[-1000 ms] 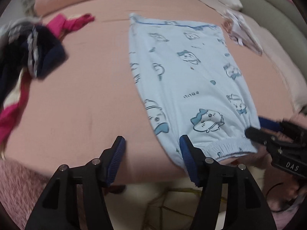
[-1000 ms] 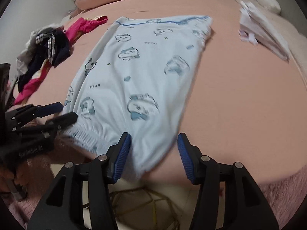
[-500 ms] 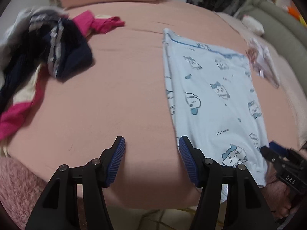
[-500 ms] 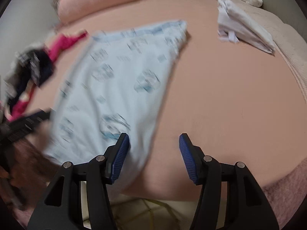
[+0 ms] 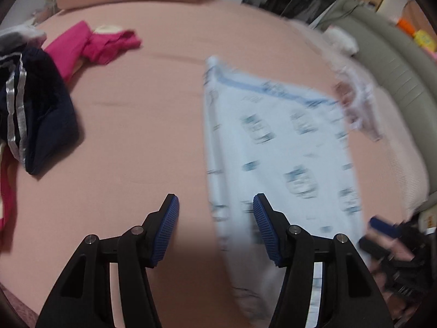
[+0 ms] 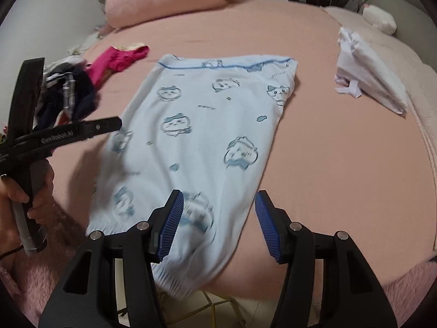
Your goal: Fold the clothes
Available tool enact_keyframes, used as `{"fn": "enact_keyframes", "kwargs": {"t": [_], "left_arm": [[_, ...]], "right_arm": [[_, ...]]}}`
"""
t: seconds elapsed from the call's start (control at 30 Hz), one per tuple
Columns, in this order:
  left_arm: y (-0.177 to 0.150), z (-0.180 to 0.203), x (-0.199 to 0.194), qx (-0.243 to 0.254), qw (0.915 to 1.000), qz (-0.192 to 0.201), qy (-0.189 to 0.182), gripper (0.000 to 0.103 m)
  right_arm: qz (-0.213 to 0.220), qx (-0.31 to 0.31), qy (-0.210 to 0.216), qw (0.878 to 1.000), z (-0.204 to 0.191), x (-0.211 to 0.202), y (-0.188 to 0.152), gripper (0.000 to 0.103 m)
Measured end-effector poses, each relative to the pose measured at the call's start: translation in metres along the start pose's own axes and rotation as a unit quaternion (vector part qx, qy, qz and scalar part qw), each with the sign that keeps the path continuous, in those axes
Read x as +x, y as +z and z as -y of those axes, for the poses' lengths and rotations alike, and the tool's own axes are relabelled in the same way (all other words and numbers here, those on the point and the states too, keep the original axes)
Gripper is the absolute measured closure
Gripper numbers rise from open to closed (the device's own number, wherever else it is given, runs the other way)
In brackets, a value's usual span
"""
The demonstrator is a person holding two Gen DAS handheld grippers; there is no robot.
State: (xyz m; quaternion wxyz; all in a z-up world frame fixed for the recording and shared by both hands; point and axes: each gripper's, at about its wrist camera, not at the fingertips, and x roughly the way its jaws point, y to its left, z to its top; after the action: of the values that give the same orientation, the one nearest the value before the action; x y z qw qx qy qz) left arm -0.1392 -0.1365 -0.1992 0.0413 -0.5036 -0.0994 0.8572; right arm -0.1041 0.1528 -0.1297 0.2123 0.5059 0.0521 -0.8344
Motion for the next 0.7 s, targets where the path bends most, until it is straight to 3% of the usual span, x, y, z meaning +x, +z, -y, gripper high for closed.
{"fn": "enact_keyframes", "kwargs": {"t": [0.07, 0.17, 0.2, 0.23, 0.3, 0.4, 0.5, 0.57, 0.7], "left_arm": [[-0.011, -0.002, -0.004, 0.028, 0.9990, 0.013, 0.034, 0.047], [-0.020, -0.003, -0.014, 0.050, 0.9915, 0.026, 0.118, 0.047], [-0.020, -0.007, -0.017, 0.045, 0.9911, 0.030, 0.122, 0.047], [-0.020, -0.011, -0.021, 0.038, 0.9918, 0.035, 0.117, 0.047], [-0.017, -0.011, -0.030, 0.019, 0.9971, 0.049, 0.054, 0.047], [-0.015, 0.006, -0.031, 0.035, 0.9974, 0.064, -0.003, 0.047], [-0.014, 0.017, -0.013, 0.057, 0.9973, 0.042, 0.021, 0.047], [-0.014, 0.014, -0.004, 0.056, 0.9947, 0.027, 0.082, 0.045], [-0.015, 0.003, -0.021, 0.035, 0.9958, 0.041, 0.074, 0.045]], "right_arm": [[-0.012, 0.001, -0.029, 1.000, 0.008, 0.017, -0.002, 0.047], [-0.005, 0.029, -0.049, 0.998, 0.019, 0.027, -0.009, 0.043], [-0.002, 0.043, -0.058, 0.997, 0.020, 0.026, -0.011, 0.043], [0.000, 0.057, -0.068, 0.996, 0.020, 0.023, -0.013, 0.043], [0.014, 0.084, -0.065, 0.994, 0.018, 0.014, -0.015, 0.043], [0.032, 0.065, -0.047, 0.996, 0.011, 0.007, -0.012, 0.043], [0.022, 0.032, -0.063, 0.997, 0.006, 0.011, -0.002, 0.043], [-0.001, 0.012, -0.084, 0.996, 0.006, 0.020, 0.002, 0.043], [-0.011, 0.043, -0.074, 0.996, 0.025, 0.017, -0.005, 0.041]]}}
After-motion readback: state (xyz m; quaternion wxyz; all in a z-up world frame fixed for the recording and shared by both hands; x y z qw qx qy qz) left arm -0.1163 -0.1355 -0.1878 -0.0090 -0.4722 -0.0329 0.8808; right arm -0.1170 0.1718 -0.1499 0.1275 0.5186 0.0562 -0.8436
